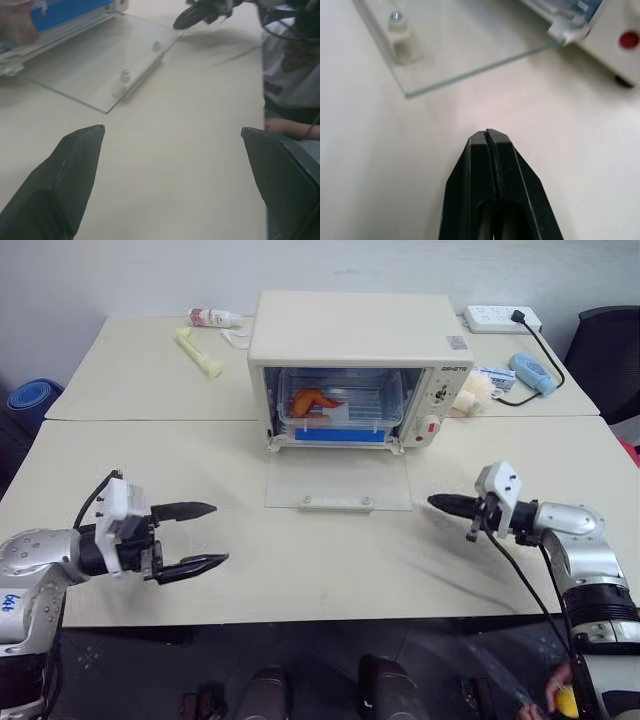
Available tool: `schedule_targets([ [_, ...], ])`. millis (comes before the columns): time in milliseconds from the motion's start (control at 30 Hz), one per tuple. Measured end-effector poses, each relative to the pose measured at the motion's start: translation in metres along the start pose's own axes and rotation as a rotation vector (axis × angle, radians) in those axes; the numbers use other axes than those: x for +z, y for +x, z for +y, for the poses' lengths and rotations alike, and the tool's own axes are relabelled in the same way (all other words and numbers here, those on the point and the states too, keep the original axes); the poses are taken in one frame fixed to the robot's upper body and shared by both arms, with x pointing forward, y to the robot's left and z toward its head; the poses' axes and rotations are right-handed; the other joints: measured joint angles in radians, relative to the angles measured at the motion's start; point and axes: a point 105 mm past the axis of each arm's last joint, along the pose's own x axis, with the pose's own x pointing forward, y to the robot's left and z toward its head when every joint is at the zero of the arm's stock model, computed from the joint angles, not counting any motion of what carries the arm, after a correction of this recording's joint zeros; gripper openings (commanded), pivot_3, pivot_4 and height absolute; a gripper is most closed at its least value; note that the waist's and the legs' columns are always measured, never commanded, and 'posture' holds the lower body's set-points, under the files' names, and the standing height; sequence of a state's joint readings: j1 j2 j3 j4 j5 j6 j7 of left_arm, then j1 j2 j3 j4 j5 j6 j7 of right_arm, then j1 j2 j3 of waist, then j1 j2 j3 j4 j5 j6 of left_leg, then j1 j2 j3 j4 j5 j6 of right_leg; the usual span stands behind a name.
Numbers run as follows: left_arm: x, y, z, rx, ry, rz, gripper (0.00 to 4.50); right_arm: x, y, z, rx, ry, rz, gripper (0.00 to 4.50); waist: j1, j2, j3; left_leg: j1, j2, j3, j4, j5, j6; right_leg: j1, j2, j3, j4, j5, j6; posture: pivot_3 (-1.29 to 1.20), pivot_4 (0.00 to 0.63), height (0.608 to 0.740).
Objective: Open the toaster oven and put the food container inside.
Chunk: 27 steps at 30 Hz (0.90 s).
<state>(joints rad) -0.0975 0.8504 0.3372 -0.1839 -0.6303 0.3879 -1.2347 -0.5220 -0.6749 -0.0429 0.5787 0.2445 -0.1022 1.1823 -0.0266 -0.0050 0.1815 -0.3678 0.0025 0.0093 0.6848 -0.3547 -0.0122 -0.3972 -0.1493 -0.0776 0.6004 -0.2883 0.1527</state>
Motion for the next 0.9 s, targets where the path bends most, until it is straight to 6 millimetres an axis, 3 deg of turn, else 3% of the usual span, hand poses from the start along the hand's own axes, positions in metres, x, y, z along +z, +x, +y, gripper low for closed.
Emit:
schedule_targets([
  [267,0.012,0.007,0.013,0.089,0.014,-0.096,4.48,0.010,0.018,0.033,0.169,0.079,-0.170,0.00,-0.001,0.000,0.000,0.000,0.001,-0.001,0.000,0.000,0.000,0.000,0.000,-0.001,0.000,0.000,0.000,0.00,0.150,0.740],
  [400,0.011,0.005,0.015,0.129,-0.020,-0.120,4.48,0.030,0.018,0.035,0.181,0.119,-0.267,0.00,-0.001,0.000,0.000,0.000,0.001,-0.001,0.000,0.000,0.000,0.000,0.000,0.000,0.001,0.000,0.000,0.00,0.150,0.740],
  [733,0.026,-0.010,0.034,0.334,-0.053,-0.282,4.48,0.131,0.012,-0.013,-0.031,0.226,-0.704,0.00,-0.001,0.001,0.000,0.000,0.001,-0.002,0.000,0.000,-0.001,0.000,0.000,-0.001,0.001,0.000,0.000,0.00,0.150,0.740],
  [900,0.028,-0.012,0.038,0.364,-0.044,-0.277,4.48,0.153,0.011,-0.026,-0.081,0.309,-0.797,0.00,0.003,0.001,0.000,0.000,0.000,-0.003,0.000,0.000,-0.001,0.000,0.000,-0.001,0.001,0.000,0.000,0.00,0.150,0.740],
])
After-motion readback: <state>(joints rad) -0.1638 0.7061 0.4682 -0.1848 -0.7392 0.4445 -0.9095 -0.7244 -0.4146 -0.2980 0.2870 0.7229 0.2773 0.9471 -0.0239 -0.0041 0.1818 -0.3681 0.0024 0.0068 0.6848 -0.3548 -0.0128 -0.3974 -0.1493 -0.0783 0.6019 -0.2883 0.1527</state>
